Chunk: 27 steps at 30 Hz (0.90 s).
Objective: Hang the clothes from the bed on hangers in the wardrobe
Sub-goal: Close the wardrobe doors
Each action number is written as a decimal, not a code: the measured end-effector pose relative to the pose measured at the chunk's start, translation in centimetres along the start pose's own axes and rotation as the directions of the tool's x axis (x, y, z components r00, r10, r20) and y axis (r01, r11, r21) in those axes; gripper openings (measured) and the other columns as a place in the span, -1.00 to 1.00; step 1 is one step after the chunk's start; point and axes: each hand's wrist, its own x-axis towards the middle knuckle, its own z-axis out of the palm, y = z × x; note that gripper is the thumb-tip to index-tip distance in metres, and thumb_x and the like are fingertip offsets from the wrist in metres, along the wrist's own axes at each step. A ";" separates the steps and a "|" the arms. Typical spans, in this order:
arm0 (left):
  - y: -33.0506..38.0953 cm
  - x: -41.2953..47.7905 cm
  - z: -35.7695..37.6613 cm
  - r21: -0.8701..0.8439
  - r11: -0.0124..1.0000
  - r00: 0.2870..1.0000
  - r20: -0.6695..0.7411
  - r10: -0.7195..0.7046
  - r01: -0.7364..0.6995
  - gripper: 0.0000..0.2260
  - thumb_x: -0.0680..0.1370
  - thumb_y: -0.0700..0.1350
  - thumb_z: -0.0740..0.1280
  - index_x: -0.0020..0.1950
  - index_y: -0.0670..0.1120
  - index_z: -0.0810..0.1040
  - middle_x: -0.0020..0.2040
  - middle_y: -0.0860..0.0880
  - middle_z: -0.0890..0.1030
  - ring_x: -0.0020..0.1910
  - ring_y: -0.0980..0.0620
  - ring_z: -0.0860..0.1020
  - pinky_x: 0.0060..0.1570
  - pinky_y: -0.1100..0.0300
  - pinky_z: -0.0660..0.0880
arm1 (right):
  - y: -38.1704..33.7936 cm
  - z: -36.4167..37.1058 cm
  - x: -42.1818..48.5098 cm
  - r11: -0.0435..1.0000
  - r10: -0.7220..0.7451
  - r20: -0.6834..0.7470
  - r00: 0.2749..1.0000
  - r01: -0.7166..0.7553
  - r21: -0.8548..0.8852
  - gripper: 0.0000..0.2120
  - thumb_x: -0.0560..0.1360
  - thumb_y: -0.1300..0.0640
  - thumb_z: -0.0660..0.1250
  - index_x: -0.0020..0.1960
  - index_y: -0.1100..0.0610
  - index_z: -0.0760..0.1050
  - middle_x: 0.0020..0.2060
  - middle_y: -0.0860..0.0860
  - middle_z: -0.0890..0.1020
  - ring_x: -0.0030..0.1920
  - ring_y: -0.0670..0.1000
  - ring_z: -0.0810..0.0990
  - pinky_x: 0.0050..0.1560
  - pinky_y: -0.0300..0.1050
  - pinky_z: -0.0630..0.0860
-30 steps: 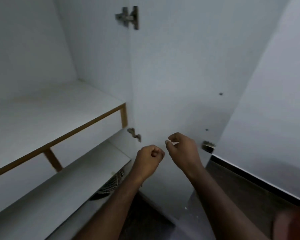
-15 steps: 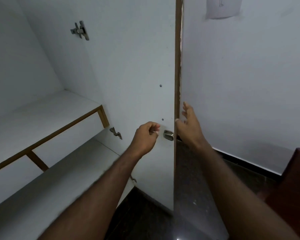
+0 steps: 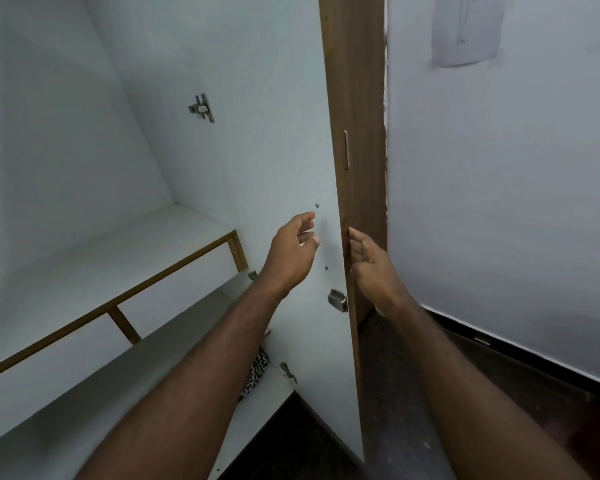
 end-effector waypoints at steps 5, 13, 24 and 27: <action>0.0 -2.5 -0.9 0.026 0.999 0.987 -0.162 0.023 -0.019 -0.48 0.57 -0.06 0.37 0.50 -0.01 0.30 0.46 -0.01 0.40 0.39 0.01 0.41 0.22 0.20 0.39 | -0.8 3.4 -3.9 0.997 -0.072 0.150 0.986 0.076 -0.019 -0.31 0.51 0.53 0.07 0.51 -0.02 0.27 0.20 -0.29 0.47 0.14 -0.51 0.42 0.01 -0.57 0.40; -3.0 -5.5 -7.1 0.256 0.967 0.868 -0.481 0.128 0.000 -0.46 0.53 -0.06 0.42 0.47 -0.05 0.32 0.24 -0.03 0.59 0.20 0.06 0.56 0.16 0.10 0.56 | -0.9 10.2 -5.2 0.973 -0.226 0.286 0.931 0.228 0.027 -0.51 0.58 0.35 0.22 0.33 -0.17 0.43 0.17 -0.21 0.59 0.21 -0.28 0.54 0.19 -0.30 0.52; -6.9 -6.7 -19.1 0.985 0.057 0.890 -0.170 0.424 0.162 -0.13 0.42 0.21 0.43 0.58 -0.08 0.09 0.57 -0.19 -0.16 0.55 -0.22 -0.16 0.45 -0.29 0.03 | -2.9 21.3 -0.1 0.926 -0.275 0.255 0.927 0.327 -0.190 -0.78 0.57 0.25 0.30 0.18 0.09 0.58 -0.04 -0.05 0.68 -0.06 -0.11 0.63 -0.02 -0.13 0.60; -8.0 -6.4 -22.5 0.974 -0.040 0.913 -0.194 0.359 0.222 -0.05 0.41 0.29 0.40 0.59 -0.06 -0.02 0.57 -0.20 -0.21 0.55 -0.21 -0.22 0.45 -0.32 -0.05 | -3.4 24.3 0.8 0.896 -0.275 0.336 0.901 0.367 -0.250 -0.82 0.57 0.27 0.27 0.11 0.11 0.58 -0.12 -0.06 0.64 -0.13 -0.10 0.59 -0.21 -0.36 0.48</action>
